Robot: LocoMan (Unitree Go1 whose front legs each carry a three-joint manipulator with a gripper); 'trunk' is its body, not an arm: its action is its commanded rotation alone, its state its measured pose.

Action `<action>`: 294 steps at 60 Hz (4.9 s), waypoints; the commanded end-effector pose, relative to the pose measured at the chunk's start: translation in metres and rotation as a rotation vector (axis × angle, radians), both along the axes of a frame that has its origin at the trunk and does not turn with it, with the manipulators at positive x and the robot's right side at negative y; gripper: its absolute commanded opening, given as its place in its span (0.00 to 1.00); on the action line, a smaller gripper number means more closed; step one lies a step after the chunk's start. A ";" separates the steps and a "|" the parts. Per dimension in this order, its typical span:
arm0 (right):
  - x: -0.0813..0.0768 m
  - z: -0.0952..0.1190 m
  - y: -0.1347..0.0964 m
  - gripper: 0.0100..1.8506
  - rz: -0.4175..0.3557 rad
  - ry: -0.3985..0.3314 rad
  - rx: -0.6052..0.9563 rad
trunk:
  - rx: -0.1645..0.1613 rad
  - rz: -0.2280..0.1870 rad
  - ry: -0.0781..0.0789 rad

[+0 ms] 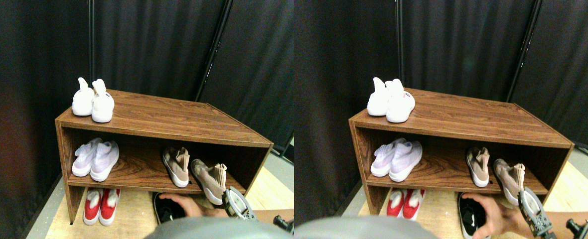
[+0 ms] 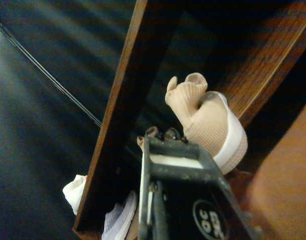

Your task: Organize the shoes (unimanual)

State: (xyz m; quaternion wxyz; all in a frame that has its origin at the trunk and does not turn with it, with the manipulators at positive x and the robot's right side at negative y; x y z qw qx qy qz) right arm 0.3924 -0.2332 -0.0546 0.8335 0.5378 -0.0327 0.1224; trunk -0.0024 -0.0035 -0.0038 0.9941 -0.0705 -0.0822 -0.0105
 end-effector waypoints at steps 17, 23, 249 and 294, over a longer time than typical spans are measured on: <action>-0.004 0.009 0.003 0.03 -0.030 -0.011 0.038 | -0.005 -0.008 0.027; -0.006 0.008 0.001 0.03 -0.040 -0.006 0.047 | -0.005 -0.010 0.028; 0.024 -0.016 -0.019 0.91 -0.147 0.151 0.121 | -0.017 0.007 0.054; 0.047 0.029 -0.080 0.03 -0.320 -0.045 0.052 | -0.012 -0.004 0.050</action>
